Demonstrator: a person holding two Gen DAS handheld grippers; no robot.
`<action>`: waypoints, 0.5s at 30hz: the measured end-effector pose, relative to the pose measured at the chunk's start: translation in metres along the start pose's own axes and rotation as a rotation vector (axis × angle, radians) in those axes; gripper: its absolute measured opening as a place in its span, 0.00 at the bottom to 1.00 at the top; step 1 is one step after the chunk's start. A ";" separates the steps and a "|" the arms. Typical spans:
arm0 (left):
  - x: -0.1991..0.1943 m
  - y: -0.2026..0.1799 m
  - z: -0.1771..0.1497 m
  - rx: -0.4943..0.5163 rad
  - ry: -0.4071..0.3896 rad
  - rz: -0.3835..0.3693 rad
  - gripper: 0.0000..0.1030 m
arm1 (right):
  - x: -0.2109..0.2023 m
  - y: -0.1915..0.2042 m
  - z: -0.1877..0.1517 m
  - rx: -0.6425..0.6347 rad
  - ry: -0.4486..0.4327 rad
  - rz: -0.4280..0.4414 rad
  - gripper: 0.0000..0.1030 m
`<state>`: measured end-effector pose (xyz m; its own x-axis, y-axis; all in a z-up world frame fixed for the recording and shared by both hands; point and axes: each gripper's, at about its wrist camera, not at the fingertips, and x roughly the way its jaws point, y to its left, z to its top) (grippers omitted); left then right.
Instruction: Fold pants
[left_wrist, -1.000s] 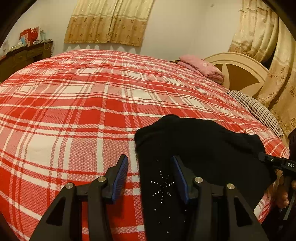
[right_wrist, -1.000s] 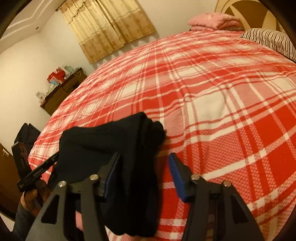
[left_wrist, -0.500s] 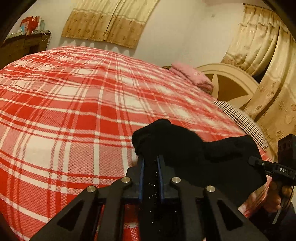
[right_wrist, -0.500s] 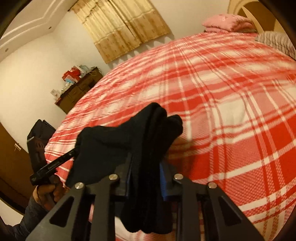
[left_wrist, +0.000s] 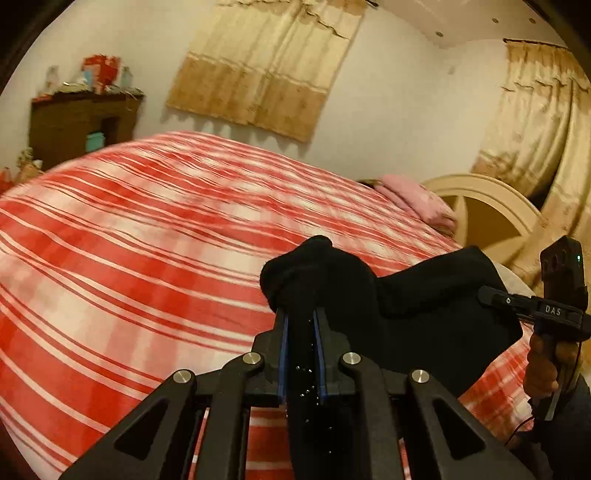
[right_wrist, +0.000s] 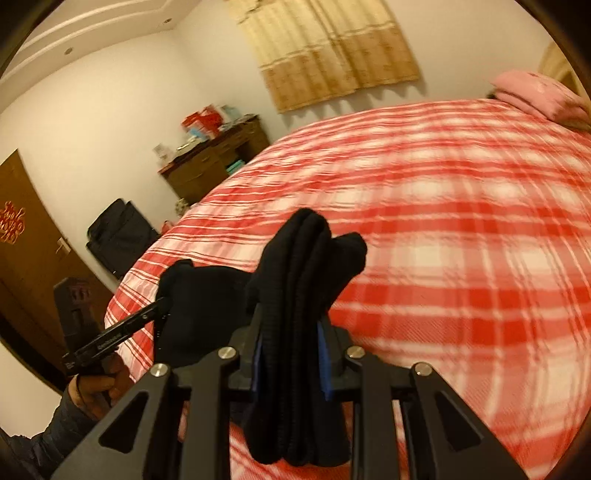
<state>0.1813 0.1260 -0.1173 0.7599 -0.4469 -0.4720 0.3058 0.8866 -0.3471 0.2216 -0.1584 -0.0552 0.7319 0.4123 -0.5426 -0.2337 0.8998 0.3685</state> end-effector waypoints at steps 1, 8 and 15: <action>-0.001 0.006 0.003 -0.002 -0.004 0.018 0.12 | 0.013 0.005 0.009 -0.012 0.005 0.017 0.26; -0.013 0.065 0.014 -0.040 -0.024 0.175 0.12 | 0.101 0.036 0.042 -0.024 0.059 0.115 0.26; 0.007 0.101 -0.012 -0.053 0.060 0.294 0.13 | 0.178 0.037 0.031 -0.011 0.154 0.124 0.26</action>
<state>0.2105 0.2108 -0.1652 0.7756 -0.1800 -0.6050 0.0464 0.9721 -0.2298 0.3634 -0.0561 -0.1145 0.5909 0.5366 -0.6025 -0.3236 0.8417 0.4323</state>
